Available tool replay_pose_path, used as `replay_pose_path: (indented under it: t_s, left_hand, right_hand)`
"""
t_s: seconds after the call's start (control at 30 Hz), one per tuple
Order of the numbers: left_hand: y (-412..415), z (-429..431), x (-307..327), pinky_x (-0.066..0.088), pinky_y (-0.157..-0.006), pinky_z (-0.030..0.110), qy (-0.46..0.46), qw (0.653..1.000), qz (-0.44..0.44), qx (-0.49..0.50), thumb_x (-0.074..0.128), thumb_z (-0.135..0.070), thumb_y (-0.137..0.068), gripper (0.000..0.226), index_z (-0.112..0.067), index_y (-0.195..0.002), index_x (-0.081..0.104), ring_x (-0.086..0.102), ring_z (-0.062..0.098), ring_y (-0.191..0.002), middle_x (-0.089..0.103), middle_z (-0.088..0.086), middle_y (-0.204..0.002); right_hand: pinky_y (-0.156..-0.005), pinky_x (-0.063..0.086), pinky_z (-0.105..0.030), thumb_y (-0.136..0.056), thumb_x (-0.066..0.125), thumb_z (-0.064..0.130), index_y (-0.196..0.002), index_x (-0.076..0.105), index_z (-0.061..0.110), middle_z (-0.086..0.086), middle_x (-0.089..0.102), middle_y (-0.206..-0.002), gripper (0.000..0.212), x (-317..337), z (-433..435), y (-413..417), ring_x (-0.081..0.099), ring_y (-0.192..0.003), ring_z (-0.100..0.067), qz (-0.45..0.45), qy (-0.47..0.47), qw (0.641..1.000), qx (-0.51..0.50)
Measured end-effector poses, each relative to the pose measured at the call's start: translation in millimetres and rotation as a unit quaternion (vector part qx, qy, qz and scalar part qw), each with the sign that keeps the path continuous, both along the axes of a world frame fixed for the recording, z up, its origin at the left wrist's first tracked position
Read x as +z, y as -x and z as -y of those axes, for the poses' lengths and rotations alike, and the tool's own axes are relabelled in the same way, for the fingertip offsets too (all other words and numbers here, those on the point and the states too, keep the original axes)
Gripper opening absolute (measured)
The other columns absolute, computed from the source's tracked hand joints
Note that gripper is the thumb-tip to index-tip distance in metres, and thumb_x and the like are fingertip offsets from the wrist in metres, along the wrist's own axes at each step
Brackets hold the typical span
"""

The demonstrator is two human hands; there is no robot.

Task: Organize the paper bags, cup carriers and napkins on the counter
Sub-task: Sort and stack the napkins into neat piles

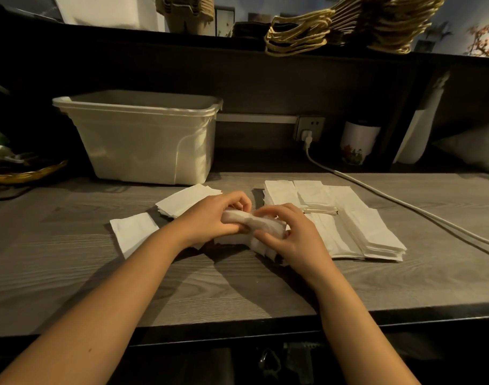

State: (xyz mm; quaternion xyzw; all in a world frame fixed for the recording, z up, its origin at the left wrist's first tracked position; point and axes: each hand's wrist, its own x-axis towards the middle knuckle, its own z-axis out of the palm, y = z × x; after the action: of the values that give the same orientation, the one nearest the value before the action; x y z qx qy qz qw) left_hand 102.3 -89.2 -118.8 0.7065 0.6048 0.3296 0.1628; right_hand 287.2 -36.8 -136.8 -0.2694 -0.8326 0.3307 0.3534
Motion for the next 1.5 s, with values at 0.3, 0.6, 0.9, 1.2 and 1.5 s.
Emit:
replay_pose_path:
  t_s: [0.3, 0.6, 0.9, 1.2, 1.5]
  left_hand:
    - [-0.8, -0.7, -0.3, 0.046, -0.082, 0.024, 0.004, 1.0, 0.006, 0.0, 0.071, -0.015, -0.08, 0.026, -0.035, -0.085, 0.053, 0.053, -0.004, -0.091, 0.058, -0.018, -0.091]
    - [-1.0, -0.7, -0.5, 0.045, -0.079, 0.02, 0.008, 1.0, 0.013, 0.001, 0.072, -0.015, -0.079, 0.024, -0.031, -0.086, 0.056, 0.055, -0.006, -0.087, 0.06, -0.017, -0.089]
    - [-1.1, -1.6, -1.1, 0.045, -0.083, 0.021, -0.001, 1.0, 0.02, 0.004, 0.073, -0.016, -0.078, 0.025, -0.031, -0.087, 0.056, 0.053, -0.006, -0.092, 0.06, -0.016, -0.091]
    - [-1.1, 0.1, 0.6, 0.037, -0.084, 0.014, -0.009, 1.0, 0.004, 0.003, 0.071, -0.017, -0.08, 0.031, -0.04, -0.091, 0.054, 0.047, -0.014, -0.098, 0.058, -0.019, -0.098]
    - [-2.5, 1.5, 0.4, 0.033, -0.082, 0.004, -0.003, 1.0, 0.009, -0.002, 0.07, -0.016, -0.081, 0.04, -0.048, -0.096, 0.051, 0.042, -0.021, -0.101, 0.052, -0.032, -0.101]
  right_hand:
    - [-0.079, 0.042, -0.015, -0.08, 0.071, 0.023, -0.1, 0.056, 0.042, 0.02, 0.047, -0.105, 0.032, -0.5, -1.0, 0.2, 0.044, -0.097, 0.012, -0.003, -0.006, 1.0, -0.012]
    - [-0.069, 0.037, -0.01, -0.083, 0.069, 0.018, -0.092, 0.059, 0.036, 0.023, 0.05, -0.095, 0.022, -1.1, -0.9, -0.6, 0.042, -0.089, 0.019, -0.009, -0.023, 0.999, -0.045]
    - [-0.07, 0.038, -0.009, -0.082, 0.07, 0.02, -0.093, 0.06, 0.033, 0.019, 0.058, -0.096, 0.02, -2.1, -0.8, -0.9, 0.048, -0.088, 0.012, -0.03, -0.019, 0.998, -0.044]
    - [-0.077, 0.042, -0.014, -0.082, 0.071, 0.02, -0.103, 0.059, 0.028, 0.015, 0.057, -0.1, 0.026, -1.4, -1.9, -0.5, 0.049, -0.089, 0.006, -0.034, 0.009, 0.996, -0.08]
    - [-0.085, 0.048, -0.028, -0.081, 0.072, 0.024, -0.107, 0.057, 0.028, 0.013, 0.054, -0.105, 0.031, -1.8, -2.3, -1.0, 0.05, -0.095, -0.002, -0.032, 0.036, 0.995, -0.083]
